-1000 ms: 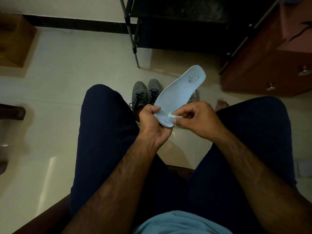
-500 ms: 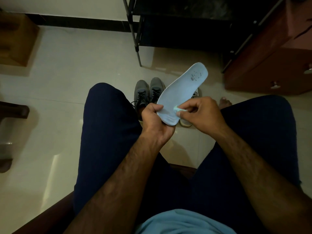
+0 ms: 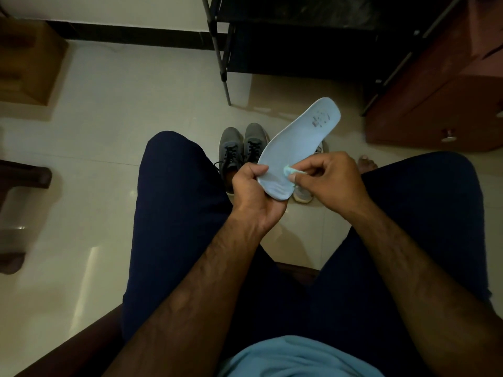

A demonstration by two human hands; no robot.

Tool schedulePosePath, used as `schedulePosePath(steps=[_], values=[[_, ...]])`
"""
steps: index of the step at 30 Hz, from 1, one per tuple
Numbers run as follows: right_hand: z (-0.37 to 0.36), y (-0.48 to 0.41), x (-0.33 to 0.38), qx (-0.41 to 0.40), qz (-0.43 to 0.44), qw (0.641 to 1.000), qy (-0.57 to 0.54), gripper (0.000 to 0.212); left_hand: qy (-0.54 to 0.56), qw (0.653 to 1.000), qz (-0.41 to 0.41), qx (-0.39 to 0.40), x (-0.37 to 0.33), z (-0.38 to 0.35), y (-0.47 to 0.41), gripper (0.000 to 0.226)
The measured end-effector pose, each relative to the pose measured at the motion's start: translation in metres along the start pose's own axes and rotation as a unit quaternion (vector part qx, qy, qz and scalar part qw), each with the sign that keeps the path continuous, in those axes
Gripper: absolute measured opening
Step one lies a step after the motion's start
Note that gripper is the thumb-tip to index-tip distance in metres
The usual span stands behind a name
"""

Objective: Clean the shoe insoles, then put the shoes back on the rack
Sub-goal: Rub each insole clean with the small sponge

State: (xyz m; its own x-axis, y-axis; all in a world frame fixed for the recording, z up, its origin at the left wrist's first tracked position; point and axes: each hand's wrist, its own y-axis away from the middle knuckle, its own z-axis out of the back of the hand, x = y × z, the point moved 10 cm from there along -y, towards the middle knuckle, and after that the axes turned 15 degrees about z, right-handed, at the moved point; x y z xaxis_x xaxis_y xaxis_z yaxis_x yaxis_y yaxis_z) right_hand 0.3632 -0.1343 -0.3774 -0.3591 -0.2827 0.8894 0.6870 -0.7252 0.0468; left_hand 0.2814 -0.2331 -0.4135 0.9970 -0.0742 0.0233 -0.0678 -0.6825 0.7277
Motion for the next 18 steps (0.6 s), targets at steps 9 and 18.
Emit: schedulePosePath(steps=[9,18], values=[[-0.005,0.000,0.007,0.005,0.014,0.999,-0.029,0.014,-0.015,1.000,0.011,-0.005,0.003,-0.002,0.005,0.053],[-0.013,0.003,0.019,0.021,0.037,0.998,-0.049,0.012,-0.020,0.999,0.025,-0.012,0.004,0.000,0.002,0.070]])
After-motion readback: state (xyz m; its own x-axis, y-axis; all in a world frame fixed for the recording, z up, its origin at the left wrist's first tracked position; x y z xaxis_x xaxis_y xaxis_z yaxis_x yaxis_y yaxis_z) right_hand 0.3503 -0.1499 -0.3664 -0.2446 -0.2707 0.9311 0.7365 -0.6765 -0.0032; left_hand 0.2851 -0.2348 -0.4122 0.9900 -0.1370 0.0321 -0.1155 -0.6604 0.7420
